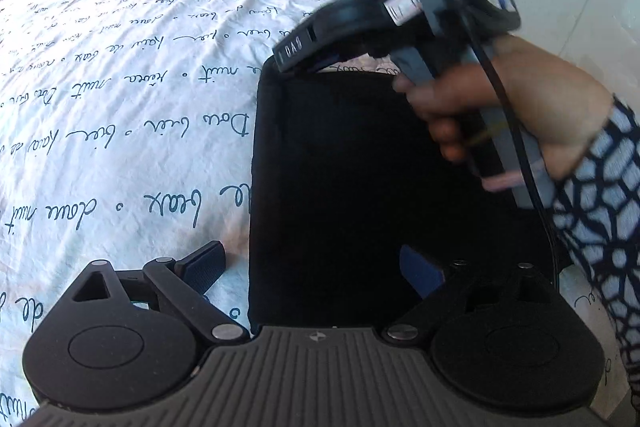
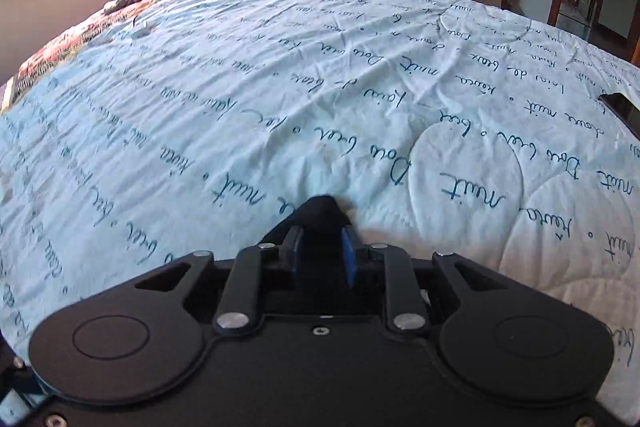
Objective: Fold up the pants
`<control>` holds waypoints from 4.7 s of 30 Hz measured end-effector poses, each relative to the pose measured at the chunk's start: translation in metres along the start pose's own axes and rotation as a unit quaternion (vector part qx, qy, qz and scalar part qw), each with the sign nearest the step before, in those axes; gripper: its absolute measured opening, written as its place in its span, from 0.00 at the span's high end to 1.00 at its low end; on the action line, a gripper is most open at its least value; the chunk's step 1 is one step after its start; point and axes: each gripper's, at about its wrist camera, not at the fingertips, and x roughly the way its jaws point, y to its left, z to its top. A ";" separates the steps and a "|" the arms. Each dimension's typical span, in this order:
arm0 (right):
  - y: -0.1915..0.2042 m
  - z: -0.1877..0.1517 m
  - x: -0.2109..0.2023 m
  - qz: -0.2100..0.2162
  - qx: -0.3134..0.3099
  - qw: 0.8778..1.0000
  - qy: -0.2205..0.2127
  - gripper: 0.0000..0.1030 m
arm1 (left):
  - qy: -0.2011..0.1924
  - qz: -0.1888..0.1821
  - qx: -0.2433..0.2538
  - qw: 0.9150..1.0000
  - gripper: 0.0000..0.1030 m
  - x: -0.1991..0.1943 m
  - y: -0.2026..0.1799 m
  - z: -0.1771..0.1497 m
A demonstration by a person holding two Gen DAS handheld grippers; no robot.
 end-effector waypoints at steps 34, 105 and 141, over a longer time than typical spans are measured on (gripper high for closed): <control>-0.030 -0.159 -0.180 -0.153 0.029 0.987 -0.050 0.52 | -0.003 0.084 0.048 0.995 0.07 0.000 -0.064 0.022; 0.069 -0.220 -0.231 -0.198 0.160 0.966 -0.047 0.10 | 0.017 0.139 -0.013 0.990 0.07 -0.067 -0.041 -0.046; 0.061 -0.227 -0.228 -0.191 0.167 0.966 -0.048 0.10 | 0.028 0.144 0.000 0.989 0.07 -0.059 -0.044 -0.047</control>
